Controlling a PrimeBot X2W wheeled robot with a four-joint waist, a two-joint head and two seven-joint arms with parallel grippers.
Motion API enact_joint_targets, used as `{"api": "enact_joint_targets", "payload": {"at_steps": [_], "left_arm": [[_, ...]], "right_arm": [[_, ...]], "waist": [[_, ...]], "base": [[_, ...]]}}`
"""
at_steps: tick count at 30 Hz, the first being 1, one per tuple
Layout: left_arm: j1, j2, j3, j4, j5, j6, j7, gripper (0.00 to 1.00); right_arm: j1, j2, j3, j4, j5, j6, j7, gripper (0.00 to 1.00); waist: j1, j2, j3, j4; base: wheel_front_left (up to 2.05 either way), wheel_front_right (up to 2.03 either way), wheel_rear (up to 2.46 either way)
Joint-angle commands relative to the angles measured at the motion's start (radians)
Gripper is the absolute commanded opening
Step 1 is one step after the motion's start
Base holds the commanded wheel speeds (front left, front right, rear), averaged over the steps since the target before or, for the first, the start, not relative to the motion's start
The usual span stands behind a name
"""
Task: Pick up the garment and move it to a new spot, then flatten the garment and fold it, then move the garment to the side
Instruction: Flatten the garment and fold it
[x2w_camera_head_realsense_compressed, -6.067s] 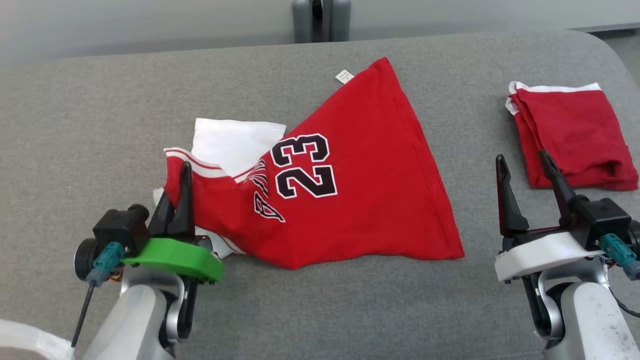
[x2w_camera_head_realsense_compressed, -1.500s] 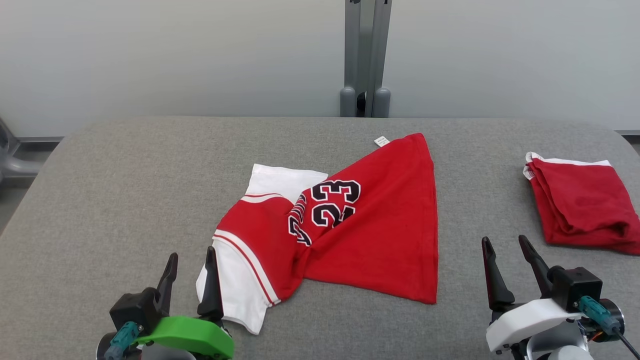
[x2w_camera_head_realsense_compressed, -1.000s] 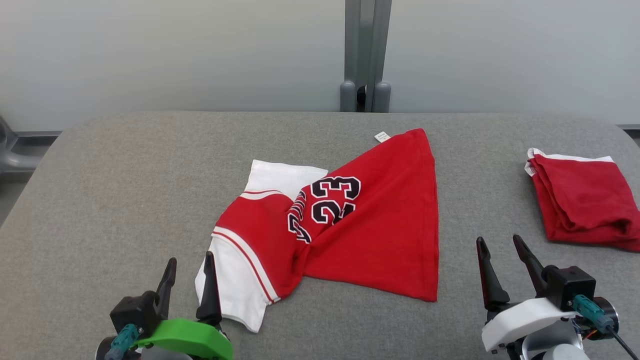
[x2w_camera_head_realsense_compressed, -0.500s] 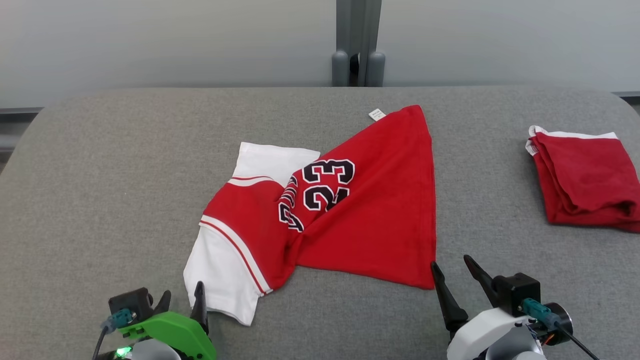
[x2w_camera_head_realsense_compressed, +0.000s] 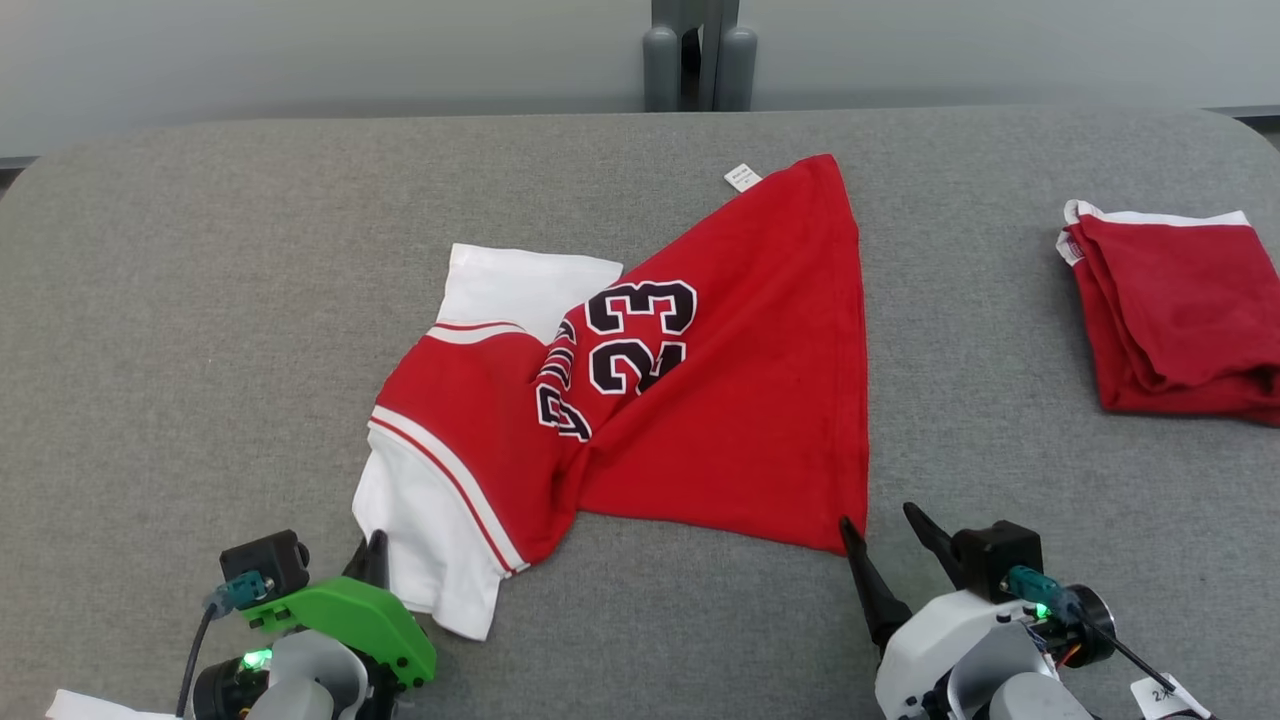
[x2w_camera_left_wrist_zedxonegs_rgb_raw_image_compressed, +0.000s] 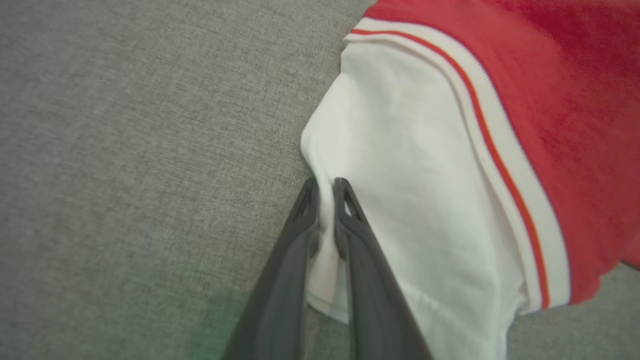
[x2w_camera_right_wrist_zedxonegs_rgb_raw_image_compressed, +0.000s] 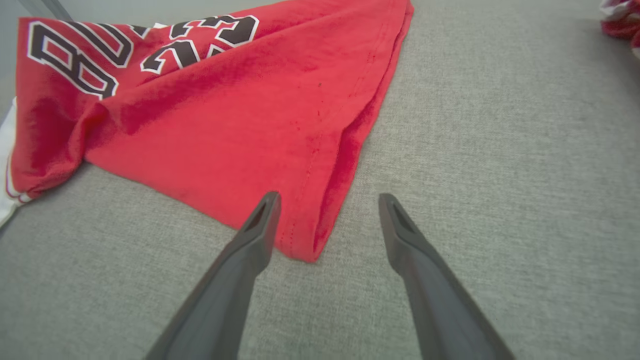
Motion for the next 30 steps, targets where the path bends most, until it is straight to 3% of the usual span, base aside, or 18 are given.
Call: {"api": "enact_joint_targets", "payload": {"at_steps": [1, 9, 10, 12, 14, 21, 26, 30], "left_arm": [[-0.007, -0.003, -0.001, -0.001, 0.003, -0.007, -0.012, 0.00], [0.025, -0.006, -0.001, -0.075, -0.003, -0.014, -0.058, 0.00], [0.030, -0.006, 0.001, -0.089, -0.005, -0.012, -0.058, 0.00], [0.041, -0.001, 0.002, -0.117, -0.005, -0.006, -0.063, 0.00], [0.052, 0.001, 0.004, -0.145, -0.010, -0.003, -0.063, 0.00], [0.084, 0.009, 0.019, -0.253, -0.038, 0.002, -0.054, 0.00], [0.100, 0.021, 0.042, -0.365, -0.062, -0.001, -0.053, 0.00], [0.111, 0.036, 0.060, -0.484, -0.078, 0.010, -0.041, 0.00]], "right_arm": [[-0.018, -0.003, 0.006, 0.017, 0.008, -0.002, 0.007, 1.00], [-0.064, -0.003, 0.047, 0.126, 0.044, -0.002, 0.036, 1.00], [-0.068, -0.003, 0.050, 0.138, 0.049, -0.002, 0.031, 0.85], [-0.076, -0.003, 0.055, 0.166, 0.050, -0.002, 0.026, 0.25], [-0.089, -0.003, 0.062, 0.191, 0.059, -0.001, 0.019, 0.00], [-0.126, -0.002, 0.083, 0.232, 0.139, -0.001, -0.037, 0.00], [-0.137, -0.003, 0.066, 0.189, 0.235, -0.001, -0.084, 0.00], [-0.139, -0.003, 0.015, 0.119, 0.237, -0.001, -0.107, 0.00]], "waist": [[0.0000, 0.0000, 0.001, 0.004], [0.0000, 0.0000, -0.001, 0.035], [0.0000, 0.0000, -0.001, 0.038], [0.0000, 0.0000, -0.005, 0.042], [0.0000, 0.0000, -0.009, 0.045], [0.0000, 0.0000, -0.049, 0.042], [0.0000, 0.0000, -0.093, 0.030], [0.0000, 0.0000, -0.133, 0.015]], "base": [[0.00, 0.00, 0.00], [0.00, 0.00, 0.00], [0.00, 0.00, 0.00], [0.00, 0.00, 0.00], [0.00, 0.00, 0.00], [0.00, 0.00, 0.00], [0.00, 0.00, 0.00], [0.00, 0.00, 0.00]]}}
